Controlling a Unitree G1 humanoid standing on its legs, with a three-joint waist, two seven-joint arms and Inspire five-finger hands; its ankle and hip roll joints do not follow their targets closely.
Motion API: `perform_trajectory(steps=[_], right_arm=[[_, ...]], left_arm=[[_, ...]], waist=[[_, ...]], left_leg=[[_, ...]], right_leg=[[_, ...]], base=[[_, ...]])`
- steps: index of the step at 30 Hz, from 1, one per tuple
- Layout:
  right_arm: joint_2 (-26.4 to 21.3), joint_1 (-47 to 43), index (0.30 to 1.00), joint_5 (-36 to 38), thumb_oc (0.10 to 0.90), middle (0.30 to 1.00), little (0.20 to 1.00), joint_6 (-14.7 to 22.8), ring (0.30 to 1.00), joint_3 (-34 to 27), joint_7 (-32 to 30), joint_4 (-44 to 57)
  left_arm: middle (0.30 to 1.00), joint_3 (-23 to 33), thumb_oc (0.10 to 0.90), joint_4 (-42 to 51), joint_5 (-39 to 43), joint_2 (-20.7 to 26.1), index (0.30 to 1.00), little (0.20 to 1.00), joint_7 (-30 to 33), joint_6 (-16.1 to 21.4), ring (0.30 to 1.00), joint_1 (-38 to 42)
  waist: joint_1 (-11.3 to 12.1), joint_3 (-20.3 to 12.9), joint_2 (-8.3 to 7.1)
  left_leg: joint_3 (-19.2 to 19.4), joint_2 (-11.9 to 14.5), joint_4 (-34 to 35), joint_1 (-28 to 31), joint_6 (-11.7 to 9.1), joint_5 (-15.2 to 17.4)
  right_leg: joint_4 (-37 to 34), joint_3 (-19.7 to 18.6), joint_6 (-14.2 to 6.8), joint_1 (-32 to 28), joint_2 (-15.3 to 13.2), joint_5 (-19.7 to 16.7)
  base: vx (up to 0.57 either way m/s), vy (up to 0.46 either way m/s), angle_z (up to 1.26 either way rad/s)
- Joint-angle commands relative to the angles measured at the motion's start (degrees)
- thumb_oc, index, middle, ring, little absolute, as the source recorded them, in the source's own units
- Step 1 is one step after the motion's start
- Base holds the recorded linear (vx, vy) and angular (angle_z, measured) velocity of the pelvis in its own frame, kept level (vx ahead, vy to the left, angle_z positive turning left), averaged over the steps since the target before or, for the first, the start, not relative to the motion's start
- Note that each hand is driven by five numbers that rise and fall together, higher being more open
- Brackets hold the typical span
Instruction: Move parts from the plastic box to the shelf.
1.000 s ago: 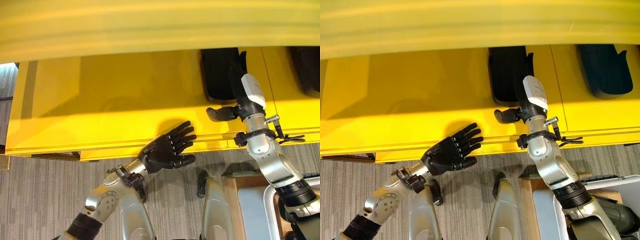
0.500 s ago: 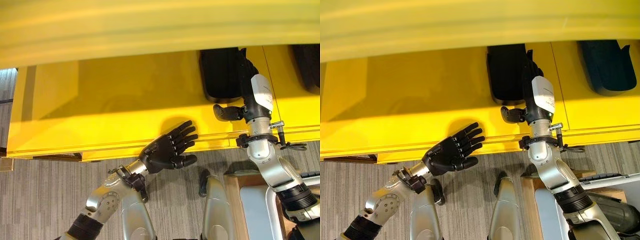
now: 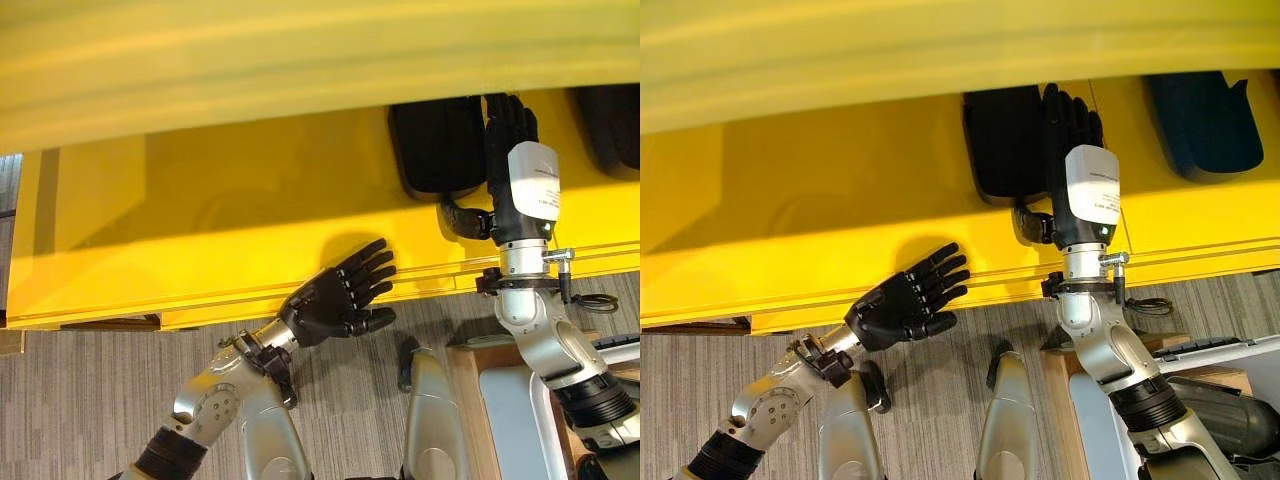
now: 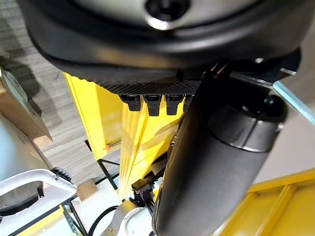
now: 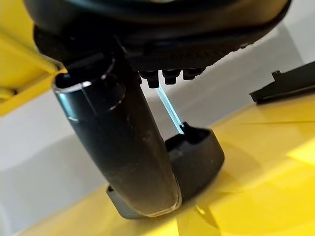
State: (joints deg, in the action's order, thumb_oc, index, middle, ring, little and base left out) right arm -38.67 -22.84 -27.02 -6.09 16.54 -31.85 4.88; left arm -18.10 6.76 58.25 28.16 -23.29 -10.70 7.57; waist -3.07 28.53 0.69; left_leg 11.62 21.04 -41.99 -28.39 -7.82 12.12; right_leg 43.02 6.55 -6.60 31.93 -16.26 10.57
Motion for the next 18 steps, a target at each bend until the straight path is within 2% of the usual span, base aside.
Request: perform_trajectory(steps=[1, 12, 18], right_arm=[[-0.42, -2.75, 1.0, -3.3, 0.9, 1.0, 1.0, 6.67, 1.0, -5.94, -7.63, 7.74], [1.52, 6.31, 1.0, -0.04, 0.9, 1.0, 1.0, 10.38, 1.0, -4.53, -3.89, 10.77], [2.48, 14.38, 1.0, 1.71, 0.9, 1.0, 1.0, 13.36, 1.0, -3.56, -1.76, 10.15]], left_arm=[[1.0, -0.07, 0.9, 3.84, 1.76, -0.48, 1.0, 1.0, -1.8, 2.82, 1.0, -0.9], [1.0, 1.36, 0.9, 2.87, -0.2, -0.75, 1.0, 1.0, -4.04, 5.41, 1.0, -5.99], [1.0, 2.75, 0.9, 1.34, -2.18, -1.98, 1.0, 1.0, -6.05, 8.36, 1.0, -9.4]], waist=[[0.06, -3.94, 0.13], [-1.07, -6.15, -0.24], [-2.74, -8.71, -0.39]], left_leg=[[3.21, -1.72, 2.67, 3.29, 3.24, 3.27], [4.59, -2.02, 8.15, 8.81, 3.34, 0.97], [6.6, -2.69, 16.05, 14.9, 3.38, -2.66]], right_leg=[[10.22, 2.57, 1.05, -3.32, 0.0, 11.36], [5.65, 3.0, 1.03, -7.98, 1.64, 10.24], [-2.93, 2.84, 1.0, -13.03, 4.07, 7.03]], base=[[0.0, 0.0, 0.0], [0.05, -0.011, -0.05], [0.07, 0.019, -0.05]])
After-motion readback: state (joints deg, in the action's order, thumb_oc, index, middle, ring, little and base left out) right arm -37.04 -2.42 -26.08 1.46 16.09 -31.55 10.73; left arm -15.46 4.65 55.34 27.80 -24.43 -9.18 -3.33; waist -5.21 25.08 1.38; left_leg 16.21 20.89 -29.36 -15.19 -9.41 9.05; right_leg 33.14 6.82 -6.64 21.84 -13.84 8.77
